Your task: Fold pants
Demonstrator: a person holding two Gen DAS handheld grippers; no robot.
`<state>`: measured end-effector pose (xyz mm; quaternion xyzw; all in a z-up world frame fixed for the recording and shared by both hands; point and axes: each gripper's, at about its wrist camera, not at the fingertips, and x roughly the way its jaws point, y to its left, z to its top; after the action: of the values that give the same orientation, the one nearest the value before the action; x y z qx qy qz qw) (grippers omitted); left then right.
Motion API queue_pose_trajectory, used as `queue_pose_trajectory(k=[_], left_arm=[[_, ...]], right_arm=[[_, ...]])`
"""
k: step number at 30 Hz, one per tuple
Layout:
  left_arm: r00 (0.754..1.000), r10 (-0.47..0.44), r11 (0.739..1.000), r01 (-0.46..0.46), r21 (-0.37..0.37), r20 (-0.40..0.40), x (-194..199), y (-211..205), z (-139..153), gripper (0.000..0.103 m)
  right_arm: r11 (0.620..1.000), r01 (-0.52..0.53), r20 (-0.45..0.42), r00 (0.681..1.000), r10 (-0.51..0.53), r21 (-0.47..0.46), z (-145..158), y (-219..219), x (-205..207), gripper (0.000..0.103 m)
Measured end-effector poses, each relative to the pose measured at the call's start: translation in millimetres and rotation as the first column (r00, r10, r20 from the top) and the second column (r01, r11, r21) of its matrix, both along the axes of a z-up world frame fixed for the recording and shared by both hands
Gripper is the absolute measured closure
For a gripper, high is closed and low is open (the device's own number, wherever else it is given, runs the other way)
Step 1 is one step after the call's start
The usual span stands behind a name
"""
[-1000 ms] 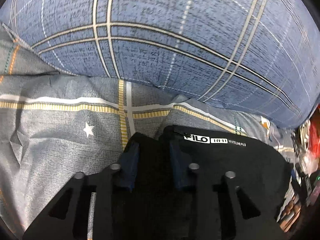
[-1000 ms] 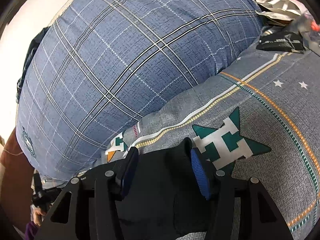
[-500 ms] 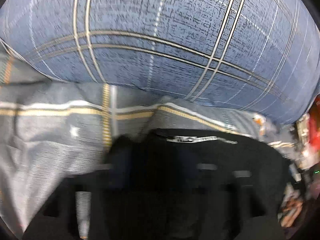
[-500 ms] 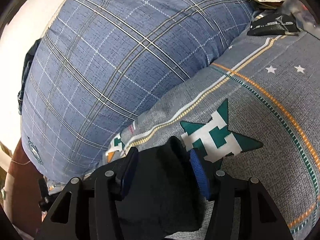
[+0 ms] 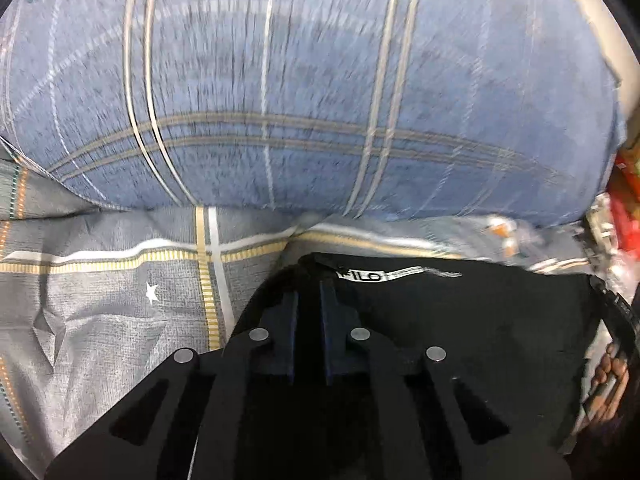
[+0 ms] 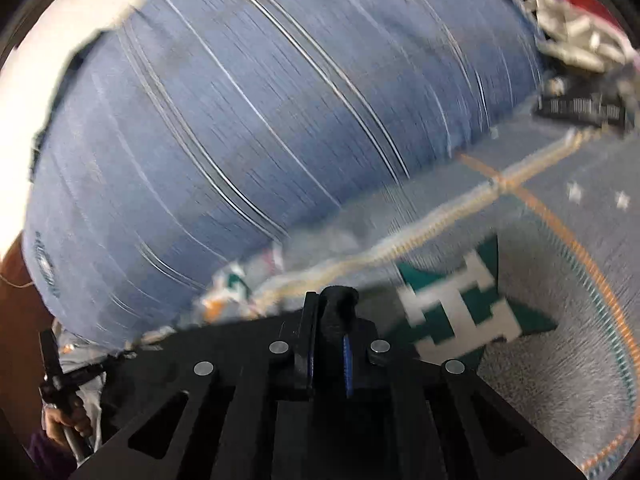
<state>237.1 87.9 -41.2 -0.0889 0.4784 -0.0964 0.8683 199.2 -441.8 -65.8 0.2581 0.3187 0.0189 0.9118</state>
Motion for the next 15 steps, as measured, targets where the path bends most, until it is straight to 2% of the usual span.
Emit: queue_pose_trajectory(k=[2,5,6,11,15], left_arm=[[0.999,-0.011,0.999,0.013,-0.051,0.039,-11.9,6.4,15.9,0.096],[0.995,-0.009,0.992,0.021,-0.122,0.096,-36.3,14.4,34.6,0.096],[0.992,-0.012,0.991,0.029,-0.132,0.129,-51.4,19.1,45.2,0.096],[0.977,-0.002,0.985,0.039,-0.169,0.212,-106.7,23.0,58.5,0.097],[0.974,0.008,0.98,0.038,-0.198,0.225,-154.1,27.2,43.1,0.097]], right_arm=[[1.0,0.008,0.096,0.995,-0.008,0.005,22.8,0.2,-15.5,0.095],[1.0,0.017,0.182,0.983,-0.019,0.01,44.4,-1.4,-35.8,0.095],[1.0,0.021,0.195,0.981,-0.022,0.007,48.8,-2.4,-39.9,0.095],[1.0,0.009,0.245,0.969,-0.005,-0.017,61.5,-11.2,-77.2,0.095],[0.999,-0.006,0.245,0.969,0.016,-0.041,57.6,-16.5,-111.2,0.095]])
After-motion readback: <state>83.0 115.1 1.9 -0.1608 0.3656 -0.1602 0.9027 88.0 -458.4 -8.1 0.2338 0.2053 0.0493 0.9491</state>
